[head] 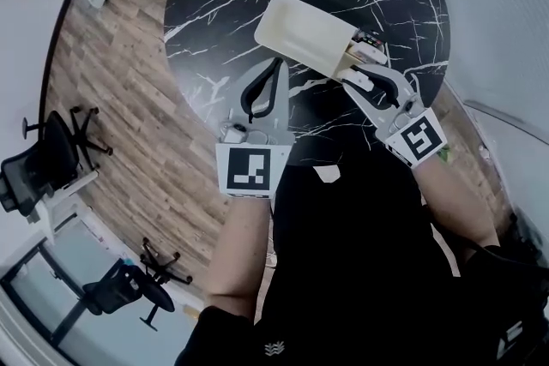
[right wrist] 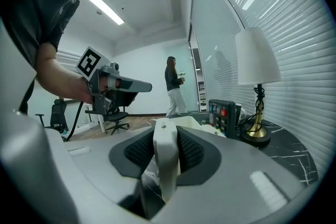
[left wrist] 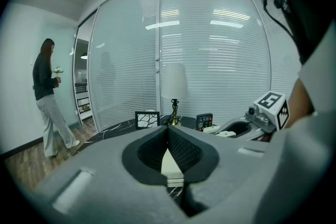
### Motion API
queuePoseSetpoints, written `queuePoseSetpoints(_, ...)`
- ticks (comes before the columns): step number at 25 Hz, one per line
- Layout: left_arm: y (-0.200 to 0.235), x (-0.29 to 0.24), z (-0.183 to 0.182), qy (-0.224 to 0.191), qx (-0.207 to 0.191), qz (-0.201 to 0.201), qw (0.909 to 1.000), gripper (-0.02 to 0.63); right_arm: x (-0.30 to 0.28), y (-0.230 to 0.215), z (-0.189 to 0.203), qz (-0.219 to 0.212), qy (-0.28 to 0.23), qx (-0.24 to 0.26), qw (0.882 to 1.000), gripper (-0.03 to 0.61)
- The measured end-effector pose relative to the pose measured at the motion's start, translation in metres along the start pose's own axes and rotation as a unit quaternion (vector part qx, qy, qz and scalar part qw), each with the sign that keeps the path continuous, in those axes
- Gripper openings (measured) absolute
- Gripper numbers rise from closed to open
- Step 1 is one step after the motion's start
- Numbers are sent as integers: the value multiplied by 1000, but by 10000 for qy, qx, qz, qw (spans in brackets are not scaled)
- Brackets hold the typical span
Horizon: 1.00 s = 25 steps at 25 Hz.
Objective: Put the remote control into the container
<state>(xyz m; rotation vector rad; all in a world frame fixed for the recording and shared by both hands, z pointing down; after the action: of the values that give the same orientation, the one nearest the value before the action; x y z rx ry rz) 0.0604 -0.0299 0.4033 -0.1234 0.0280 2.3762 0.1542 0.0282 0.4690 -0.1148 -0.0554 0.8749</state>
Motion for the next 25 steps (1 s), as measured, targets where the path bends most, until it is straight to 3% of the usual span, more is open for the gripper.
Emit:
queuePoseSetpoints(11, 3, 11, 11, 139, 51, -111, 9998, 2, 2, -6, 38, 229, 341, -300, 9987, 104)
queuePoseSetpoints(19, -4, 15, 2, 174, -152, -18, 9997, 2, 2, -11, 53, 339, 701, -88, 9969, 107)
queuePoseSetpoints(25, -14, 15, -2, 201, -203, 201, 9994, 2, 4, -12, 60, 405, 922, -267, 9946, 107)
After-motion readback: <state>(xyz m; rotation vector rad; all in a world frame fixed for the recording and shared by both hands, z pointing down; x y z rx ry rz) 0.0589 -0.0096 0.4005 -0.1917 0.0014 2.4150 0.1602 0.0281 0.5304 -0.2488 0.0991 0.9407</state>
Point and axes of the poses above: the fingertips, and each gripper's own axes: x backward along the fingers, y to its left, z out of its underside, the point moved 1 cm from there along x, backward along the fingers, and after that the axes turned 14 degrees about -y, right-handed, at the moved point
